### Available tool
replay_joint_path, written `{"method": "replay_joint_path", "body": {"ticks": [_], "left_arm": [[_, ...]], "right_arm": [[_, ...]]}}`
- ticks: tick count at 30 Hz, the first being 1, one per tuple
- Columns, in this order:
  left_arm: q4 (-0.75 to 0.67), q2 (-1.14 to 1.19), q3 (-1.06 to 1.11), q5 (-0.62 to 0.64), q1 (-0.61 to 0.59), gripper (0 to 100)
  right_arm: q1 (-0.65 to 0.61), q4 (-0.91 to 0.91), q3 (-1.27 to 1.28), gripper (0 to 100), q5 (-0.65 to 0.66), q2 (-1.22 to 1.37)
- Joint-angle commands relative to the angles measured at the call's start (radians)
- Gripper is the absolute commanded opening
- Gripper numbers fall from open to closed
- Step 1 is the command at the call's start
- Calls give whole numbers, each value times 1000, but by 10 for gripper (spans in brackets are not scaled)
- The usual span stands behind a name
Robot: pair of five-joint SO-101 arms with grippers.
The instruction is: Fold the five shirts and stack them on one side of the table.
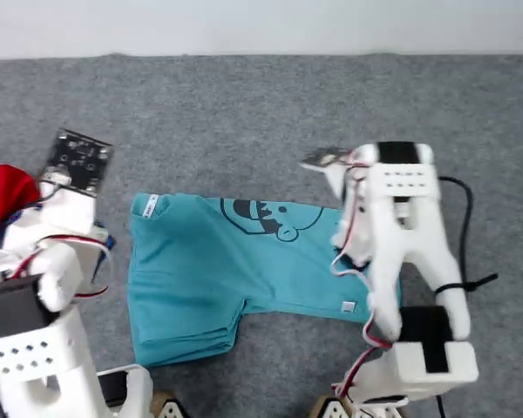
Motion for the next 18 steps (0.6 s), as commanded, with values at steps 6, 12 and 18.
{"method": "replay_joint_path", "body": {"ticks": [6, 12, 18], "left_arm": [[77, -12, -76, -137, -388, 137], [77, -12, -74, -184, -542, 137], [71, -12, -44, -193, -614, 137]], "right_arm": [[-407, 30, -48, 80, -190, -105], [-664, -97, -46, 40, -334, -102], [-835, -354, -32, 9, -427, 36]]}}
